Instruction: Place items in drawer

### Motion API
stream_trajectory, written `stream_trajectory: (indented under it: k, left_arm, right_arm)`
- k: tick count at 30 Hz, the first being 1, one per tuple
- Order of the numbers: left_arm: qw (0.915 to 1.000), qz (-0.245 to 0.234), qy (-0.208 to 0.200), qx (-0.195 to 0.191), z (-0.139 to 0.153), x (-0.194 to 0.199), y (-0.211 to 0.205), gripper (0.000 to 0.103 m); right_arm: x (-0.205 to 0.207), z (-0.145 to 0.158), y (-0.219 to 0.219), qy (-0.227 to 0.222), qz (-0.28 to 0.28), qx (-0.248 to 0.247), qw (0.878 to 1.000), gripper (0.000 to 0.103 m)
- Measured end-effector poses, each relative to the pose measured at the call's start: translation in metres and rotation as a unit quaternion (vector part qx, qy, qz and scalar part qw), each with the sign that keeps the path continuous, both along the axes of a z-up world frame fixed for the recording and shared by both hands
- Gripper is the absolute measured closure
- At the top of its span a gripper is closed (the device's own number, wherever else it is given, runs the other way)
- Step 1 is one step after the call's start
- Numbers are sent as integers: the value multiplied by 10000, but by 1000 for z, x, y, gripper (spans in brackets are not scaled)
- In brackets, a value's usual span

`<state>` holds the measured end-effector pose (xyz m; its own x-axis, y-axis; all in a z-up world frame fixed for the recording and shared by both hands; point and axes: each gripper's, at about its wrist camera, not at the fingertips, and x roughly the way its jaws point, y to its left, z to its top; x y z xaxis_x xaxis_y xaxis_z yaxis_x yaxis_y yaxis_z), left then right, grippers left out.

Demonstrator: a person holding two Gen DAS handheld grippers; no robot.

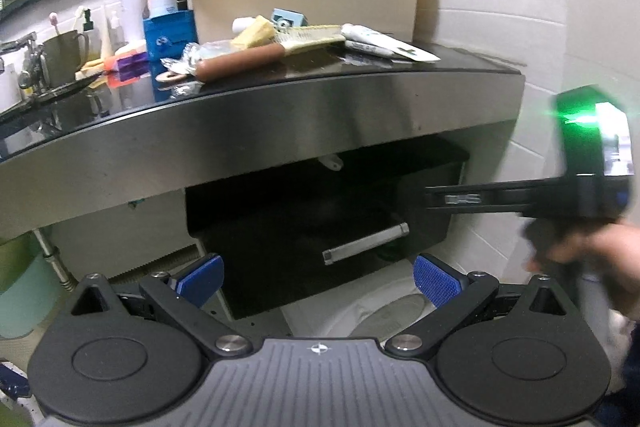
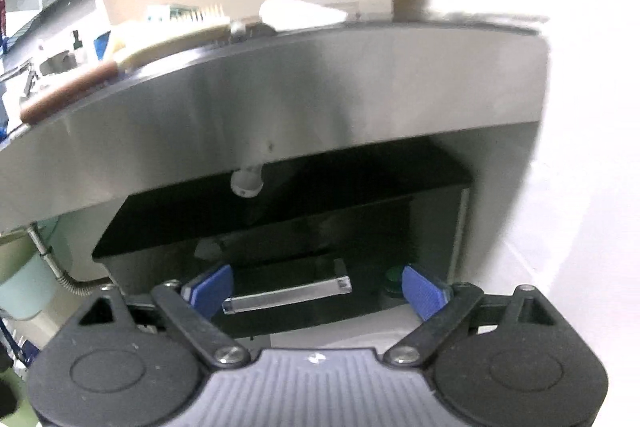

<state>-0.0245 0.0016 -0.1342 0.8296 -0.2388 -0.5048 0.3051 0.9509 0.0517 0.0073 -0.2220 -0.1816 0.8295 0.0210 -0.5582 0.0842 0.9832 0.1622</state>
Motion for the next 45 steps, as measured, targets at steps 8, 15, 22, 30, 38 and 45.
stream_trajectory:
  k: [8,15,22,30,38,45]
  left_arm:
    - [9992,344,177,-14,15,13,3,1]
    - [9985,468,301,2,27,16,2,1]
    - [9984,477,300,-39,35,14,-2,1]
    - [9978,615,266,5,40,14,-2,1]
    - [9979,603,220,23,40,11,-3,1]
    - [9979,604,225,22,40,10,-3,1]
  right_arm:
    - [-37,40,16,-170,-835,-540,9949,0]
    - [-61,70,22,-412,-741,-256,9961,0]
    - [-73,85,33,-143,-354,-535,9978,0]
    - [-81,90,40,-96,-155,-532,9984,1]
    - [-86,90,43,-64,-105,-529,9985,1]
    - [-84,86,47,36,-28,-484,9988,1]
